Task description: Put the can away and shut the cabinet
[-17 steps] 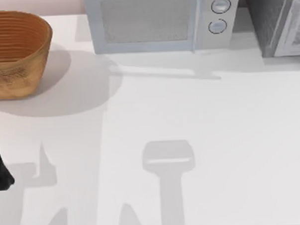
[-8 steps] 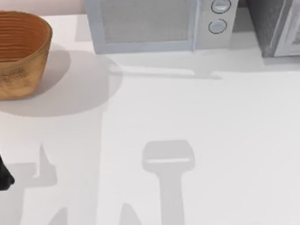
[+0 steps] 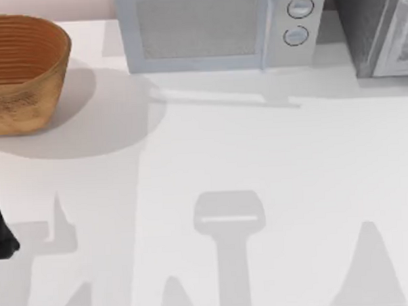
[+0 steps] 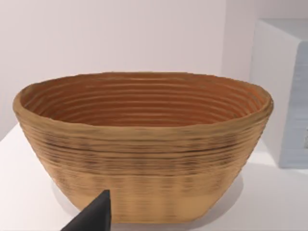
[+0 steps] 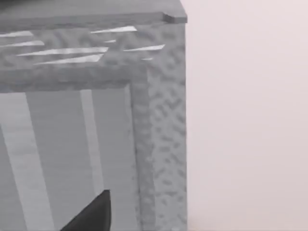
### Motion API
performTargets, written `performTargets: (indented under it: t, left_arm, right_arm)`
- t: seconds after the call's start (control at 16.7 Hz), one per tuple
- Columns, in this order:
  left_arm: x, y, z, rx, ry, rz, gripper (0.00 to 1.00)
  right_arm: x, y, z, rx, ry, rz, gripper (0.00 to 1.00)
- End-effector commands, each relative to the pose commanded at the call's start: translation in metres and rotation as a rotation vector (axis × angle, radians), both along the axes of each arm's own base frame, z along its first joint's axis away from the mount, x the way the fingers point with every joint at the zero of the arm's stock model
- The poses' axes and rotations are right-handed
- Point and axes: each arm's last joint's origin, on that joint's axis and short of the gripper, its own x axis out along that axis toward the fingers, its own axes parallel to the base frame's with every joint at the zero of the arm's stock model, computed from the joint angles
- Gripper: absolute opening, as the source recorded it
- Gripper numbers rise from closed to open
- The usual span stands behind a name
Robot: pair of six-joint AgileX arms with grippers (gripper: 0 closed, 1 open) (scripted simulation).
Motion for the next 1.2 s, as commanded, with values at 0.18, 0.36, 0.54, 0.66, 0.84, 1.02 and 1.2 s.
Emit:
performTargets:
  t: [0.18, 0.36, 0.54, 0.66, 0.84, 1.02, 1.2]
  left_arm:
    - [0.000, 0.000, 0.000, 0.000, 0.000, 0.000, 1.00]
    - [0.000, 0.000, 0.000, 0.000, 0.000, 0.000, 1.00]
    - [0.000, 0.000, 0.000, 0.000, 0.000, 0.000, 1.00]
    - [0.000, 0.000, 0.000, 0.000, 0.000, 0.000, 1.00]
    - [0.000, 0.000, 0.000, 0.000, 0.000, 0.000, 1.00]
    - [0.000, 0.000, 0.000, 0.000, 0.000, 0.000, 1.00]
    - [0.000, 0.000, 0.000, 0.000, 0.000, 0.000, 1.00]
  right_arm:
    - [-0.012, 0.025, 0.059, -0.006, -0.004, 0.001, 1.00]
    - [-0.024, 0.053, 0.099, -0.029, -0.017, 0.003, 1.00]
    - [-0.031, 0.066, 0.114, -0.042, -0.024, 0.004, 1.00]
    - [-0.031, 0.066, 0.114, -0.042, -0.024, 0.004, 1.00]
    - [-0.031, 0.065, 0.114, -0.044, -0.025, 0.001, 1.00]
    - [-0.019, 0.069, 0.115, -0.039, -0.023, -0.002, 1.00]
    - [0.006, 0.088, 0.115, -0.037, -0.022, -0.003, 1.00]
